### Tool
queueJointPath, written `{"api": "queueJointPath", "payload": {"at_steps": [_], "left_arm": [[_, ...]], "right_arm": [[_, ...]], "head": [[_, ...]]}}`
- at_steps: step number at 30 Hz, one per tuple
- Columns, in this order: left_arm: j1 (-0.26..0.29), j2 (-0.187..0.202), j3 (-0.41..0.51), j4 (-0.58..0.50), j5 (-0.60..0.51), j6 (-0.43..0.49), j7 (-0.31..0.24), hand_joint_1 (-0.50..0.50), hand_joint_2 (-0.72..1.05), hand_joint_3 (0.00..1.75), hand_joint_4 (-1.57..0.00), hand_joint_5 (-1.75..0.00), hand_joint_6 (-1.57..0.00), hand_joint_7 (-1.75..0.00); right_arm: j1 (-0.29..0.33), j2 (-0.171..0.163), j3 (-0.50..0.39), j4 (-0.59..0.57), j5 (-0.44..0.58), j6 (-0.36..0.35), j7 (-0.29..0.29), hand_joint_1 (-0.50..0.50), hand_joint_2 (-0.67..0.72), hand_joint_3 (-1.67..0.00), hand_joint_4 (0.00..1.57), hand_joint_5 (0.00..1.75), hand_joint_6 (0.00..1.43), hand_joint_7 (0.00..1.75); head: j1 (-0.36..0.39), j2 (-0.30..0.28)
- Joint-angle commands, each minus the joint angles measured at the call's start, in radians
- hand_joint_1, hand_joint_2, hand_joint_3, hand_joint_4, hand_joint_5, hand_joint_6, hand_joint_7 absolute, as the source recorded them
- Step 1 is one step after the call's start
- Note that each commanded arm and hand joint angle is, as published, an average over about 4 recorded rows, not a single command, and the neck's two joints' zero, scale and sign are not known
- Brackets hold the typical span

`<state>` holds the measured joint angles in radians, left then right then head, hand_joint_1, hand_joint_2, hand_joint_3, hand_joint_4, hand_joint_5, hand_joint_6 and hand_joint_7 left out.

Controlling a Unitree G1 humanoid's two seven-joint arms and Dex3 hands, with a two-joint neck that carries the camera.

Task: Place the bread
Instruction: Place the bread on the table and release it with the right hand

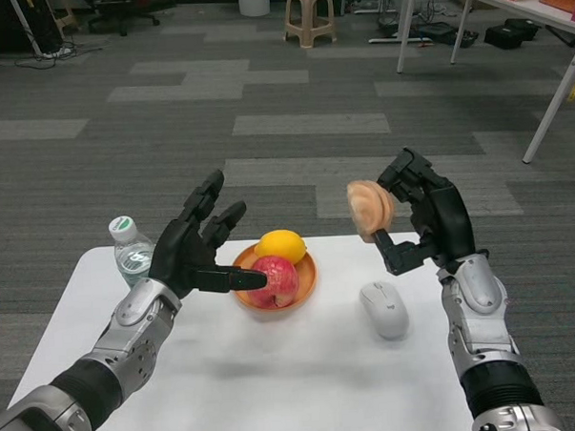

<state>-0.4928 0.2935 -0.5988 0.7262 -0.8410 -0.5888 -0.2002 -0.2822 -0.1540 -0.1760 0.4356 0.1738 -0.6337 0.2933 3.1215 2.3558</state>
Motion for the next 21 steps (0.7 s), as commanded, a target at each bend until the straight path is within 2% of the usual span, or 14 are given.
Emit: {"api": "queueJointPath", "payload": {"at_steps": [1, 4, 7, 12, 18, 21], "left_arm": [[0.018, 0.008, 0.01, -0.009, 0.005, -0.005, -0.002, 0.5, 0.34, 0.09, 0.0, -0.41, 0.0, 0.0], [0.027, 0.02, 0.009, -0.023, 0.005, -0.005, -0.002, 0.5, 0.34, 0.02, 0.0, -0.41, 0.0, 0.0], [0.038, 0.031, 0.007, -0.036, 0.004, -0.005, -0.002, 0.5, 0.34, 0.07, 0.0, -0.41, 0.0, 0.0], [0.047, 0.049, 0.001, -0.046, 0.002, -0.004, -0.002, 0.5, 0.34, 0.07, 0.0, -0.41, 0.0, 0.0], [0.049, 0.064, -0.016, -0.051, -0.013, -0.004, -0.002, 0.5, 0.34, 0.07, 0.0, -0.41, 0.0, 0.0], [0.052, 0.067, -0.019, -0.051, -0.016, -0.004, -0.003, 0.5, 0.34, 0.09, 0.0, -0.41, 0.0, 0.0]], "right_arm": [[-0.012, -0.005, -0.003, -0.002, 0.011, -0.004, -0.006, -0.42, -0.35, -1.59, 0.69, 1.55, 0.86, 1.61], [0.002, -0.007, 0.01, -0.021, 0.01, -0.005, -0.005, -0.42, -0.35, -1.59, 0.69, 1.55, 0.85, 1.61], [0.021, -0.014, 0.026, -0.043, 0.01, -0.009, -0.001, -0.42, -0.35, -1.59, 0.69, 1.55, 0.85, 1.61], [0.047, -0.029, 0.056, -0.085, 0.008, -0.011, 0.052, -0.42, -0.35, -1.59, 0.68, 1.55, 0.83, 1.59], [0.092, -0.104, 0.153, -0.173, 0.006, -0.011, 0.154, -0.42, -0.35, -1.59, 0.66, 1.55, 0.83, 1.61], [0.11, -0.146, 0.208, -0.199, 0.002, -0.012, 0.245, -0.42, -0.35, -1.59, 0.64, 1.55, 0.81, 1.61]], "head": [[-0.005, -0.008], [-0.012, -0.017], [-0.014, -0.04], [-0.015, -0.079], [-0.021, -0.12], [-0.028, -0.137]]}}
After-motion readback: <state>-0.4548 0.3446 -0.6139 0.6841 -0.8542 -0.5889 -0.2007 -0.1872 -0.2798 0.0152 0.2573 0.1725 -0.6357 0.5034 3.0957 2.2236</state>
